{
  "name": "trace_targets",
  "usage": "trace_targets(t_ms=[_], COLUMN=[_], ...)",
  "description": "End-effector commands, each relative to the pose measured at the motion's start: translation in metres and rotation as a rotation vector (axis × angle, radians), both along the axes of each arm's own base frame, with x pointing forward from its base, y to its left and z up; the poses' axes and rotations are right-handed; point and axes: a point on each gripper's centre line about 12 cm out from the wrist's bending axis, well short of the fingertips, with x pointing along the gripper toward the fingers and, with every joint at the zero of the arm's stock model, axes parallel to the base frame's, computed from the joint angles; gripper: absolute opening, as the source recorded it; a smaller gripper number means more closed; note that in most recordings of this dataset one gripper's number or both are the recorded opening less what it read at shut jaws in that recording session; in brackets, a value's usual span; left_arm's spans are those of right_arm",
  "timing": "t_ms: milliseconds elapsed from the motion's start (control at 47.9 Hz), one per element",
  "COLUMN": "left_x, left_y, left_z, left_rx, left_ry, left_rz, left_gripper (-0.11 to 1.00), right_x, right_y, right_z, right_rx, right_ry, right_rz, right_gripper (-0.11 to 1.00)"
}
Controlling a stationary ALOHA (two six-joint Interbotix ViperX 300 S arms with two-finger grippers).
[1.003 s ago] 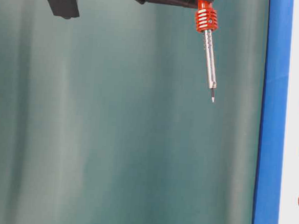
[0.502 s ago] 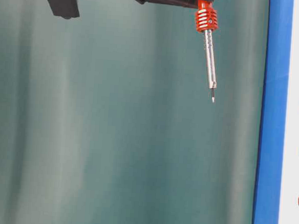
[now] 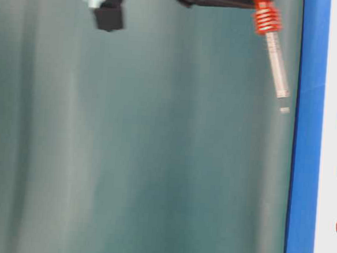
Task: Touch the tip of the soldering iron to the mark.
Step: 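Lower the iron tip onto the rightmost red dot and hold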
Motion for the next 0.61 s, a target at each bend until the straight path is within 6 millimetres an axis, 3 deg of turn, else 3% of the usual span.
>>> trace_targets(t_ms=[0,585], left_x=[0.001,0.001], left_y=[-0.001,0.0], left_z=[0.006,0.005], left_rx=[0.004,-0.002], left_ry=[-0.018,-0.014], left_rz=[-0.003,-0.002], left_gripper=[0.0,0.0], right_x=[0.004,0.009], right_y=[-0.003,-0.005], right_z=[-0.002,-0.047], right_rx=[-0.006,0.01], right_ry=[-0.025,0.029], right_rz=[-0.011,-0.026], right_gripper=[0.06,0.06])
